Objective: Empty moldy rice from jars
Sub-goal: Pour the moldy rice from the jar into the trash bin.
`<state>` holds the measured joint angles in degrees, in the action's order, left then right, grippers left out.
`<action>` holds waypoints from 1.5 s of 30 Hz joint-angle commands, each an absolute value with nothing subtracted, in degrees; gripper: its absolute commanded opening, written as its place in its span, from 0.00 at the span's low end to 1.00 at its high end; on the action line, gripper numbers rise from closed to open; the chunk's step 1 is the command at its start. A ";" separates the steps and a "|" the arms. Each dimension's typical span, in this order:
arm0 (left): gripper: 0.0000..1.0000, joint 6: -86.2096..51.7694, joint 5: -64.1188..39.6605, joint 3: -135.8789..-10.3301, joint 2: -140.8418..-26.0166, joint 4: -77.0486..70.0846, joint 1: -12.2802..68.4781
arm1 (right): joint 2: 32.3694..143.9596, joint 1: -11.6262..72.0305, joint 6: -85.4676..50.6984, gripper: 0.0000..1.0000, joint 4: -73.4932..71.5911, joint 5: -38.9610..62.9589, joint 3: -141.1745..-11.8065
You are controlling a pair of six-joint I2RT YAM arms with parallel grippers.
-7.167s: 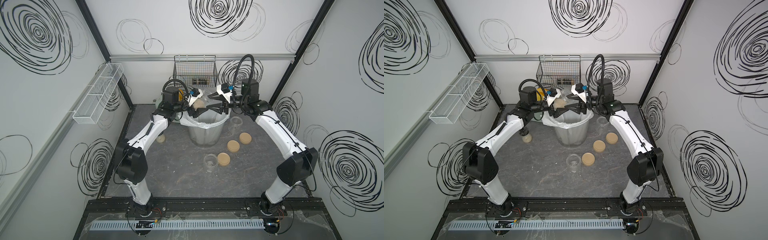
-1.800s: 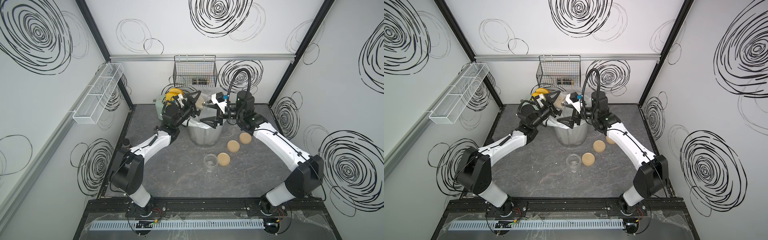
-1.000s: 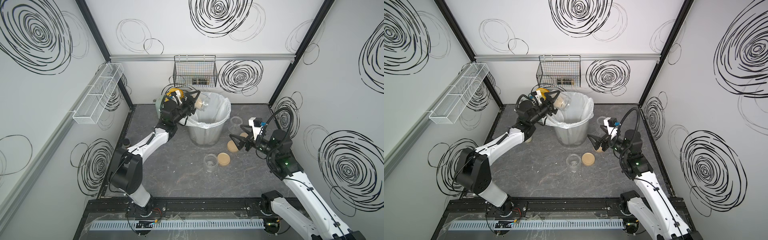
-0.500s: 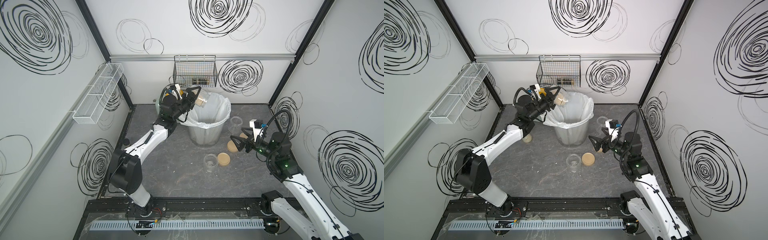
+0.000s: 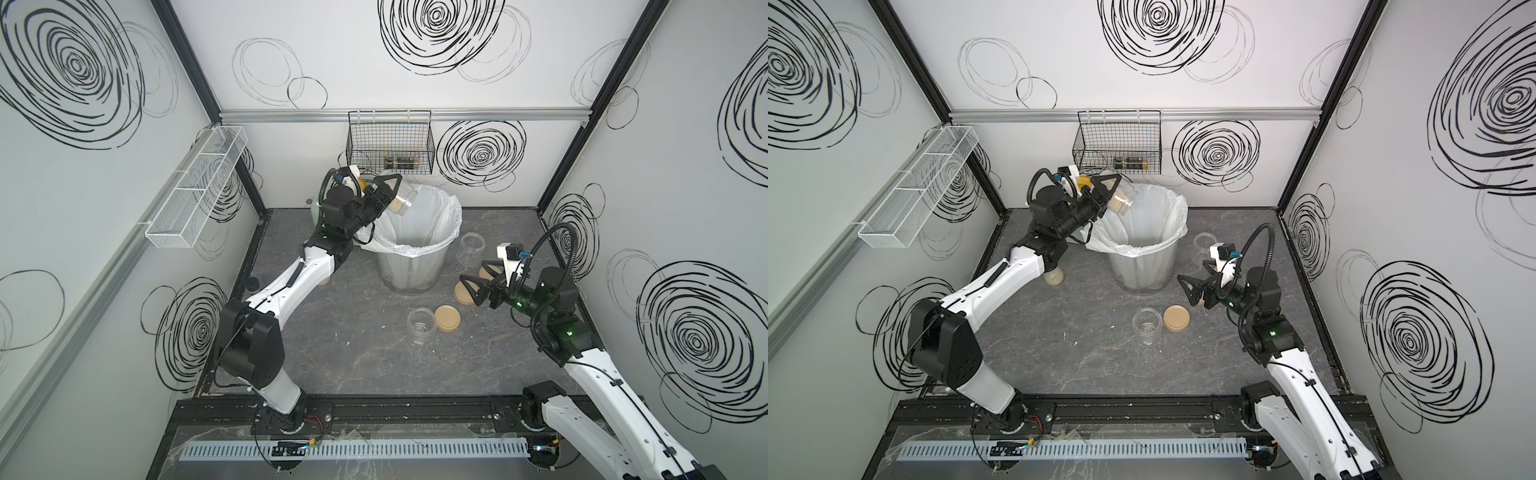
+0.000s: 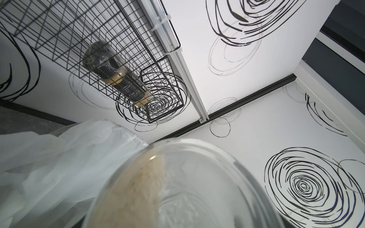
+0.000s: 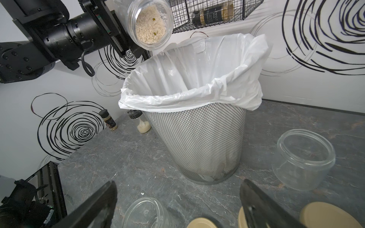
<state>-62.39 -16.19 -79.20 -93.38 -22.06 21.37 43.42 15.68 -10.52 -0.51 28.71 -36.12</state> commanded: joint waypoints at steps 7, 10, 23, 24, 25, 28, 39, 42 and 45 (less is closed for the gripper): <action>0.80 -58.24 -15.17 -82.52 -90.01 -27.13 20.74 | 43.57 15.58 -10.99 0.98 -1.67 28.48 -35.76; 0.80 -57.28 -14.95 -82.53 -89.74 -26.84 20.80 | 43.88 15.51 -10.98 0.98 -1.92 28.48 -35.86; 0.80 -53.63 -13.98 -82.53 -88.86 -25.82 20.74 | 44.70 15.60 -11.14 0.98 -2.09 28.74 -36.28; 0.80 -53.39 -13.91 -82.53 -88.81 -25.73 20.81 | 44.81 15.62 -11.10 0.98 -2.11 28.83 -36.30; 0.80 -53.11 -13.81 -82.53 -88.73 -25.58 20.79 | 44.82 15.53 -11.08 0.98 -2.02 28.83 -36.30; 0.80 -52.32 -13.48 -82.62 -88.42 -25.33 20.77 | 44.76 15.56 -11.13 0.98 -1.93 28.75 -36.19; 0.80 -48.17 -11.86 -82.79 -86.89 -23.60 20.99 | 44.56 15.64 -11.19 0.98 -1.89 28.85 -36.30; 0.80 -46.21 -11.06 -82.73 -86.23 -22.78 21.17 | 44.56 15.62 -11.20 0.98 -1.87 28.89 -36.30; 0.80 -45.12 -10.74 -82.79 -85.78 -22.26 21.19 | 44.63 15.64 -11.39 0.98 -2.03 28.96 -36.30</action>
<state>-47.70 -12.01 -79.42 -89.41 -16.40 21.34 44.73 15.68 -10.74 -0.58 28.73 -36.10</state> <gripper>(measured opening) 0.889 0.979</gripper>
